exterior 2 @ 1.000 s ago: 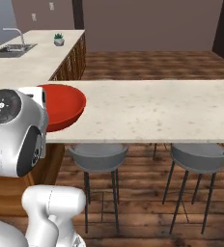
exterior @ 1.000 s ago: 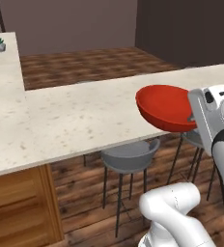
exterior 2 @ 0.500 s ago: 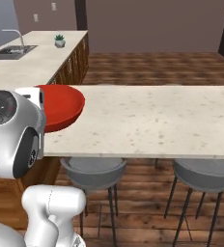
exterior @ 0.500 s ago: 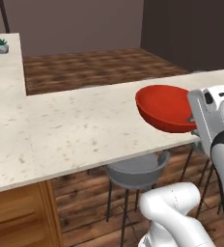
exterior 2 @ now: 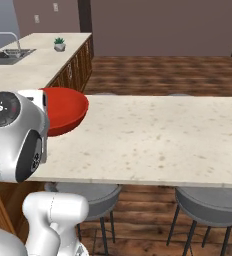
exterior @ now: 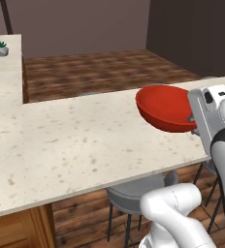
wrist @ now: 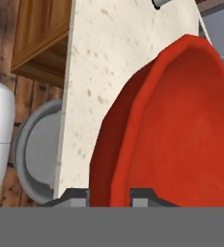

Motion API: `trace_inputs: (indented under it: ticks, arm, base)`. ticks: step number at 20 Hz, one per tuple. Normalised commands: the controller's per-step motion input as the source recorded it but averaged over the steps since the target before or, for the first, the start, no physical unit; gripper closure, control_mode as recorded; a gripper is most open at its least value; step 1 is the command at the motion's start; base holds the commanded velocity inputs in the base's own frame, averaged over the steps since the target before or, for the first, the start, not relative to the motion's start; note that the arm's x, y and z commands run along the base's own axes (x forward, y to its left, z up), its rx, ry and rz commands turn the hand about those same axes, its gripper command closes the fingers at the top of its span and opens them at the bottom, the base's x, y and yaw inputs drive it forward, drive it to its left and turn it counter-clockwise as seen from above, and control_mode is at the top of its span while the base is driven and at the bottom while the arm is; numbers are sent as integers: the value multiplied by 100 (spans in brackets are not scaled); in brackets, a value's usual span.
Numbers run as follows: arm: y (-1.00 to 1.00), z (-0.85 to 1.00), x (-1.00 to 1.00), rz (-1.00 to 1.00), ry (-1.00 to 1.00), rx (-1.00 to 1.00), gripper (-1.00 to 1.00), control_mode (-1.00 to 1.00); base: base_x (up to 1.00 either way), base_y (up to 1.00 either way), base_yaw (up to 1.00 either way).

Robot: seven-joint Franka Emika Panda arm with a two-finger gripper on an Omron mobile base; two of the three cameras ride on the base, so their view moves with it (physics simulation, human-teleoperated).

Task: Pick up the bowls from the cabinet and place each bowl in front of a stool on the dining counter.

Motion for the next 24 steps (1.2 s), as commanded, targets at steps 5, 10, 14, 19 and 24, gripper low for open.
trace_inputs:
  ticks: [5,10,14,19,24]
  arm:
    - [0,0,0,0,0,0,100,100]
    - [0,0,0,0,0,0,100,100]
    - [-1,0,14,1,0,0,100,-100]
    - [-17,0,69,8,12,0,100,-100]
    - [-30,0,77,22,12,0,100,-100]
  base:
    - [5,0,1]
    - [0,0,0]
    - [8,0,0]
    - [0,0,0]
    - [0,0,0]
